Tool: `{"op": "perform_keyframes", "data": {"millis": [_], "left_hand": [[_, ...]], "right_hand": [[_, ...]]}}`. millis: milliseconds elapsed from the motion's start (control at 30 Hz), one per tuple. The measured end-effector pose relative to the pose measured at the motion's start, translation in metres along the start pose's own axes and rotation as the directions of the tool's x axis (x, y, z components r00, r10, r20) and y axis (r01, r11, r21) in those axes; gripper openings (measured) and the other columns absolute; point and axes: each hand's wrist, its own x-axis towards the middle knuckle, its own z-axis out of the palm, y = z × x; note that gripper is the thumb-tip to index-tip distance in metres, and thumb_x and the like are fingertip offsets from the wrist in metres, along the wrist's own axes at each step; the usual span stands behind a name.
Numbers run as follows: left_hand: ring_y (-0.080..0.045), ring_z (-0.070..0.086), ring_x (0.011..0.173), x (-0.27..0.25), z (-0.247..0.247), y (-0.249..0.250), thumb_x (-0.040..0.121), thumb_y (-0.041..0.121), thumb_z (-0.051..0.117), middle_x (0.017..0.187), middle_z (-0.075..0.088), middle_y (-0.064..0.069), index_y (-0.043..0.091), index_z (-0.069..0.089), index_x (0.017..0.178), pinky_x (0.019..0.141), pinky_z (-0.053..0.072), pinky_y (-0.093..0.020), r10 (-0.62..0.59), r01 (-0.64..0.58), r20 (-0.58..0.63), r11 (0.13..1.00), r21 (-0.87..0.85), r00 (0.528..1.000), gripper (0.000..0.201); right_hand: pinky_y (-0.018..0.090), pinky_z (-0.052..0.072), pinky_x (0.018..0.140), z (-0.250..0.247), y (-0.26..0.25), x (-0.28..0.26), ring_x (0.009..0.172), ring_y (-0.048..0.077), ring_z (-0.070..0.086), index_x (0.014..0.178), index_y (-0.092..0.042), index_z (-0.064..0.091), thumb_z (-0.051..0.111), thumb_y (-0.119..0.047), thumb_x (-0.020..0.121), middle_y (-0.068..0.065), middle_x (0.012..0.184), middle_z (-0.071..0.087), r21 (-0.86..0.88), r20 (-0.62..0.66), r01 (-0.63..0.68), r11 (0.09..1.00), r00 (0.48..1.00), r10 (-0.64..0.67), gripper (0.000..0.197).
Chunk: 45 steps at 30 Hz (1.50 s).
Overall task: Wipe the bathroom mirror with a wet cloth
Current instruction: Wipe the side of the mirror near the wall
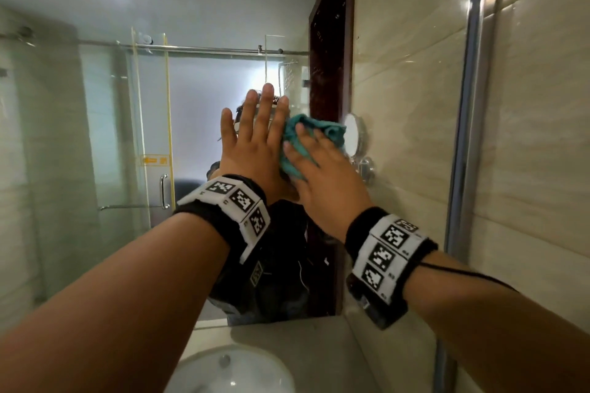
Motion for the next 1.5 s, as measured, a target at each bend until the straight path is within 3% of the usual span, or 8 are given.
{"op": "perform_keyframes", "data": {"millis": [300, 533, 800, 933, 1167, 1267, 1367, 1500], "left_hand": [[-0.028, -0.035, 0.136, 0.004, -0.005, 0.001, 0.044, 0.09, 0.057, 0.146, -0.042, -0.008, 0.019, -0.045, 0.131, 0.113, -0.011, -0.055, -0.019, 0.02, 0.091, 1.0, -0.008, 0.996, 0.152], [-0.033, -0.029, 0.138, 0.003, -0.011, 0.016, 0.051, 0.087, 0.058, 0.148, -0.037, -0.015, 0.01, -0.039, 0.135, 0.113, -0.011, -0.055, -0.014, 0.012, 0.055, 0.999, 0.051, 0.998, 0.15], [-0.032, -0.033, 0.137, 0.003, 0.003, 0.027, 0.045, 0.084, 0.064, 0.146, -0.041, -0.012, 0.017, -0.049, 0.127, 0.109, -0.016, -0.055, 0.085, -0.092, 0.125, 0.995, 0.049, 0.989, 0.155], [-0.033, -0.033, 0.136, 0.003, 0.0, 0.032, 0.042, 0.086, 0.064, 0.146, -0.04, -0.013, 0.016, -0.054, 0.121, 0.109, -0.016, -0.055, 0.068, -0.076, 0.125, 0.996, 0.055, 0.99, 0.158], [-0.03, -0.033, 0.137, 0.001, -0.001, 0.031, 0.046, 0.08, 0.069, 0.146, -0.04, -0.01, 0.018, -0.047, 0.128, 0.109, -0.017, -0.052, 0.064, -0.07, 0.147, 0.997, 0.033, 0.987, 0.155], [-0.03, -0.033, 0.137, 0.001, 0.001, 0.031, 0.045, 0.083, 0.066, 0.146, -0.04, -0.011, 0.018, -0.052, 0.123, 0.11, -0.016, -0.053, 0.062, -0.069, 0.128, 0.996, 0.048, 0.99, 0.156], [-0.031, -0.032, 0.137, 0.0, 0.001, 0.032, 0.041, 0.088, 0.062, 0.147, -0.039, -0.012, 0.017, -0.053, 0.122, 0.11, -0.015, -0.054, 0.071, -0.077, 0.109, 0.996, 0.045, 0.991, 0.158], [-0.031, -0.03, 0.138, 0.0, 0.0, 0.032, 0.043, 0.084, 0.066, 0.148, -0.038, -0.012, 0.017, -0.051, 0.124, 0.11, -0.015, -0.053, 0.068, -0.074, 0.113, 0.996, 0.056, 0.991, 0.157]], "right_hand": [[0.034, 0.008, 0.115, -0.043, 0.063, 0.014, 0.143, 0.029, 0.01, 0.145, -0.017, 0.031, 0.041, -0.006, 0.092, 0.012, 0.155, 0.017, 0.067, -0.154, -0.39, 0.918, 0.905, 0.396, 0.055], [0.045, 0.031, 0.109, -0.021, 0.037, -0.043, 0.136, 0.031, 0.033, 0.137, -0.014, 0.045, 0.036, -0.022, 0.093, 0.013, 0.148, 0.035, -0.165, 0.125, 0.066, 0.984, 0.991, -0.045, 0.045], [0.047, 0.003, 0.118, -0.014, 0.058, -0.043, 0.143, 0.033, -0.003, 0.144, -0.016, 0.0, 0.019, -0.018, 0.094, 0.008, 0.156, 0.0, -0.288, 0.041, -0.219, 0.932, 0.97, 0.241, 0.054], [0.054, 0.032, 0.108, 0.015, 0.04, -0.087, 0.138, 0.031, 0.029, 0.14, -0.025, 0.04, 0.067, 0.001, 0.075, 0.002, 0.153, 0.021, 0.031, 0.194, -0.057, 0.998, 0.98, 0.05, 0.075], [0.036, 0.011, 0.116, -0.038, 0.096, -0.035, 0.142, 0.032, 0.014, 0.144, -0.018, 0.031, 0.041, -0.013, 0.096, 0.012, 0.154, 0.02, -0.055, -0.143, -0.368, 0.928, 0.923, 0.358, 0.05], [0.05, 0.027, 0.111, -0.009, 0.049, -0.063, 0.14, 0.041, 0.016, 0.143, -0.019, 0.016, 0.052, -0.013, 0.088, 0.014, 0.155, 0.017, -0.207, 0.081, -0.199, 0.958, 0.972, 0.219, 0.065], [0.053, 0.048, 0.092, 0.023, 0.027, -0.117, 0.122, 0.037, 0.05, 0.128, -0.023, 0.056, 0.075, 0.007, 0.06, 0.008, 0.141, 0.046, -0.044, 0.192, 0.02, 0.999, 0.981, -0.011, 0.077], [0.044, 0.023, 0.114, 0.006, 0.066, -0.103, 0.141, 0.033, 0.019, 0.142, -0.024, 0.032, 0.053, -0.004, 0.089, 0.005, 0.154, 0.023, -0.135, 0.236, 0.015, 0.991, 0.972, 0.017, 0.06]]}}
